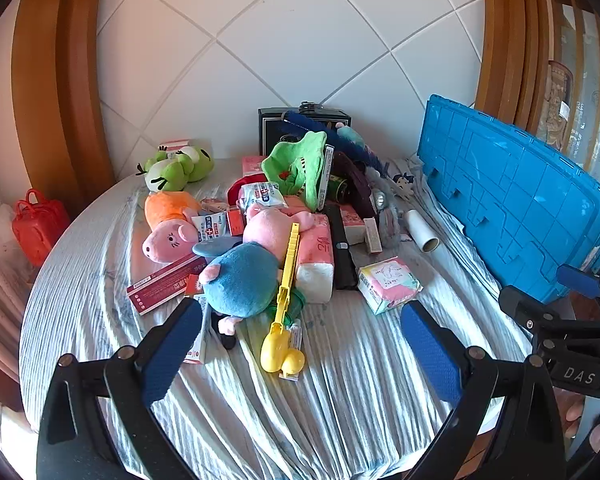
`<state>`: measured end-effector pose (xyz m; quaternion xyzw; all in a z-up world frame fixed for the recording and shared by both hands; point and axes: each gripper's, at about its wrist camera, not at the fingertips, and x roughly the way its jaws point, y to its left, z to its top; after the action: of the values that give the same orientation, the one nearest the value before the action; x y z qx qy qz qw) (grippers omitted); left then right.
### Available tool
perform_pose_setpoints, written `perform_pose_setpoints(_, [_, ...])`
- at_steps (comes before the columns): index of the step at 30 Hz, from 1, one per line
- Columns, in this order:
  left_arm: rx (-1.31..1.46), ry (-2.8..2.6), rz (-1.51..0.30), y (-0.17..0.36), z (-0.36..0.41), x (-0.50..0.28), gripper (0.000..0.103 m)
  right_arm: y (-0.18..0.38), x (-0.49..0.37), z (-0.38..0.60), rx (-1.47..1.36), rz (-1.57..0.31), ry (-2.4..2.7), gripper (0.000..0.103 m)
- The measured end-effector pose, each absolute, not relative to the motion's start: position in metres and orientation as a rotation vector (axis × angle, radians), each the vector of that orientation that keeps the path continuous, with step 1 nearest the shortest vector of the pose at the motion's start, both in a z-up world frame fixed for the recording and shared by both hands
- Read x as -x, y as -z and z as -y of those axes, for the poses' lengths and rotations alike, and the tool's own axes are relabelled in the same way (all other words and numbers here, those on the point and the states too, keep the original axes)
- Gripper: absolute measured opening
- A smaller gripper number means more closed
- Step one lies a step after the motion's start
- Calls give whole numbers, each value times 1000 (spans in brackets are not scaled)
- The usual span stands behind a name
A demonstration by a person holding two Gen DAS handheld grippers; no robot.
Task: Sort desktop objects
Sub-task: 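Reach the left gripper to the yellow toy clamp while the right reaches the pink Kotex pack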
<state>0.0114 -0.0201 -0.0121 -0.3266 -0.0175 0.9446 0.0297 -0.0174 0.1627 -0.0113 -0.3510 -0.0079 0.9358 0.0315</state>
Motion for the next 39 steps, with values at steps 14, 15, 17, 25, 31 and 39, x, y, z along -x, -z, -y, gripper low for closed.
perform_pose_setpoints(14, [1042, -2885, 40, 24, 22, -3, 101, 18, 24, -164, 1115, 38, -2859, 103])
perform_pose_setpoints(15, [1049, -2885, 39, 25, 21, -2, 101, 19, 25, -166, 1120, 42, -2858, 103])
perform_pose_setpoints(17, [1065, -2883, 44, 28, 19, 1, 101, 21, 30, -168, 1134, 45, -2856, 103])
perform_pose_setpoints(25, [1177, -2875, 105, 45, 9, 22, 101, 32, 52, -188, 1188, 76, -2871, 103])
perform_pose_setpoints(31, [1298, -2926, 186, 66, 10, 39, 101, 50, 89, -217, 1280, 108, -2901, 103])
perform_pose_setpoints(39, [1584, -2959, 402, 122, 25, 54, 101, 108, 150, -254, 1573, 171, -2924, 103])
